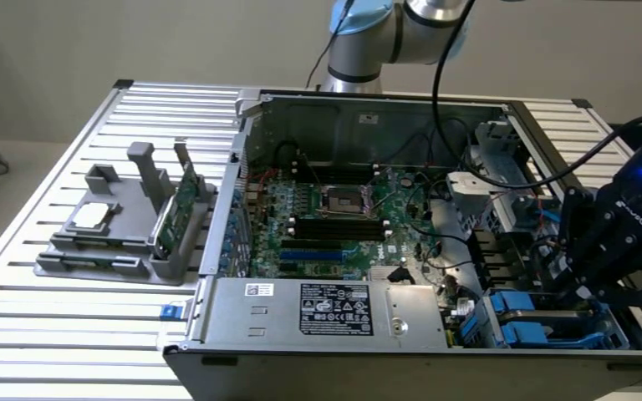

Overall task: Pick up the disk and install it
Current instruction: 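Insert the disk into the insertion slot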

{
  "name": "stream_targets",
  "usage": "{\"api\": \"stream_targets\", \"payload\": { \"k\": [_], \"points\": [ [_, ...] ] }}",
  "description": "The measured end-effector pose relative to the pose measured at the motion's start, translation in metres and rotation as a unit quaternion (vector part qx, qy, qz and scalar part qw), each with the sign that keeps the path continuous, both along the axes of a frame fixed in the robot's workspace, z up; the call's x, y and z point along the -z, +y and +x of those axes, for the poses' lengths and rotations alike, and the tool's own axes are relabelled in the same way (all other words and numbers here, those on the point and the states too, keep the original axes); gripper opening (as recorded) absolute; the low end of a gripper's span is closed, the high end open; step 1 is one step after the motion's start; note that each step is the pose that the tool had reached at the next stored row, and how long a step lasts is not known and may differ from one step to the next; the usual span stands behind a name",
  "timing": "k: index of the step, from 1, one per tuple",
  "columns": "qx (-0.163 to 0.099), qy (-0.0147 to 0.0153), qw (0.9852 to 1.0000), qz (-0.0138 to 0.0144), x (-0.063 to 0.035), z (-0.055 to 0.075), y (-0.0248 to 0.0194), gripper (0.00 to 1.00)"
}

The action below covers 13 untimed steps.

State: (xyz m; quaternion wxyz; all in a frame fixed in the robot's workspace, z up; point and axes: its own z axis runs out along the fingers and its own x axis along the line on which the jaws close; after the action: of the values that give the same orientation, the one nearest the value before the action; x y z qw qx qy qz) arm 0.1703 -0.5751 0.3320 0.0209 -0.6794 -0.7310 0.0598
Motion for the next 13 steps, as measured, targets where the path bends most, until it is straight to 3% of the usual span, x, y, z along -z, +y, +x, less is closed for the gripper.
{"api": "stream_targets", "payload": {
  "k": [4,10,13],
  "points": [
    [0.0,0.0003,1.0,0.0038,0.0001,0.0009,-0.001,0.17],
    [-0.001,0.0003,0.9999,0.0152,0.0015,0.0012,-0.0058,0.17],
    [-0.002,0.0003,0.9998,0.0195,0.002,0.0012,-0.0084,0.17]
  ]
}}
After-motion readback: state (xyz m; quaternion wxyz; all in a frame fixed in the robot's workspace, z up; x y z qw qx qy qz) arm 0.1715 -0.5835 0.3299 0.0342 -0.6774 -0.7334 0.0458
